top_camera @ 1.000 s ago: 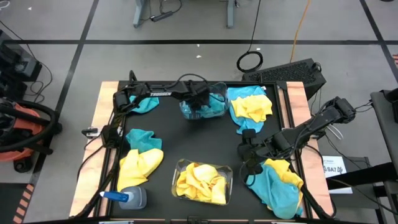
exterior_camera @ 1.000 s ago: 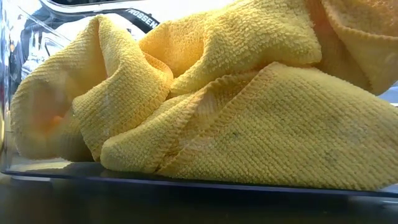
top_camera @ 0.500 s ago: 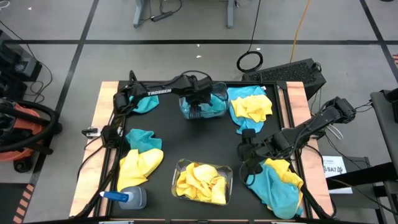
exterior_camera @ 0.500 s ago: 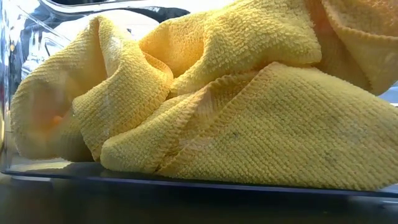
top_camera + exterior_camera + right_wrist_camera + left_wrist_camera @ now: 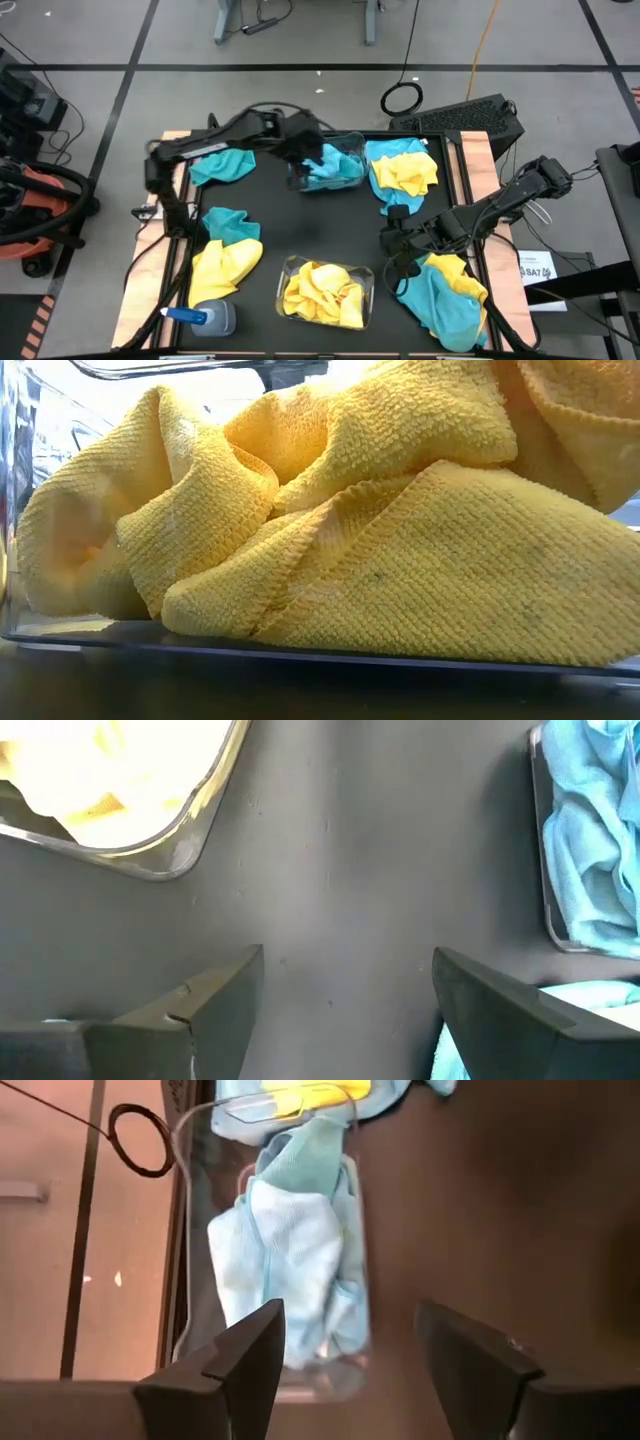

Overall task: Sort microfiber towel by color & place in baskets
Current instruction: Put the yellow microfiber towel into the bottom transparent bin

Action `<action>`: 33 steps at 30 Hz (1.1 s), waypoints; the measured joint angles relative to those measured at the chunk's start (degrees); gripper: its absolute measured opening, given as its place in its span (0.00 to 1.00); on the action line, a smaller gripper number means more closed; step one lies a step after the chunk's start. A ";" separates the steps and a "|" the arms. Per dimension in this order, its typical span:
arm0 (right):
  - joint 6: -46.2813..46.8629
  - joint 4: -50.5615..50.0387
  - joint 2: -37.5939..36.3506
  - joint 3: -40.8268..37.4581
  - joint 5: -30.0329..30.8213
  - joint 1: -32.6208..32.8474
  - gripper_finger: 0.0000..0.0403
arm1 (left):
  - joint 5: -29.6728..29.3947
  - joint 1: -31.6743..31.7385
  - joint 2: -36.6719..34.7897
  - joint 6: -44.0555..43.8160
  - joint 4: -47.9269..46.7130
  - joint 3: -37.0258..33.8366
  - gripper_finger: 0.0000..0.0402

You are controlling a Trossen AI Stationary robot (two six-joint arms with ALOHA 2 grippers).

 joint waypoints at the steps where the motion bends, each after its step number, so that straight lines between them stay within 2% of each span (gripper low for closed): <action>1: -0.15 0.03 0.00 0.00 0.02 -0.02 0.70 | -0.01 -0.46 -1.42 -0.70 -1.28 0.01 0.57; 4: -0.62 0.25 0.00 0.00 1.17 0.00 0.70 | -0.03 -2.15 -5.32 -3.51 -4.45 0.02 0.57; 9: -1.78 0.19 0.00 0.00 6.50 -0.68 0.70 | -0.01 -5.72 -9.70 -8.99 -7.90 0.01 0.57; 16: -5.14 -0.37 -0.02 -0.01 12.09 -3.96 0.70 | -0.18 -13.35 -11.32 -12.33 -8.91 0.01 0.57; 19: -7.14 -1.15 -0.02 -0.02 14.44 -6.48 0.70 | -2.13 -17.35 -11.34 -12.37 -8.35 -0.45 0.57; 26: -12.35 -3.22 -0.02 -0.02 14.36 -14.83 0.70 | -8.57 -25.66 -11.37 -12.39 -4.41 -5.18 0.57; 33: -16.97 -7.93 -0.02 -0.01 9.21 -27.06 0.70 | -9.05 -31.23 -11.39 -13.20 5.30 -12.03 0.57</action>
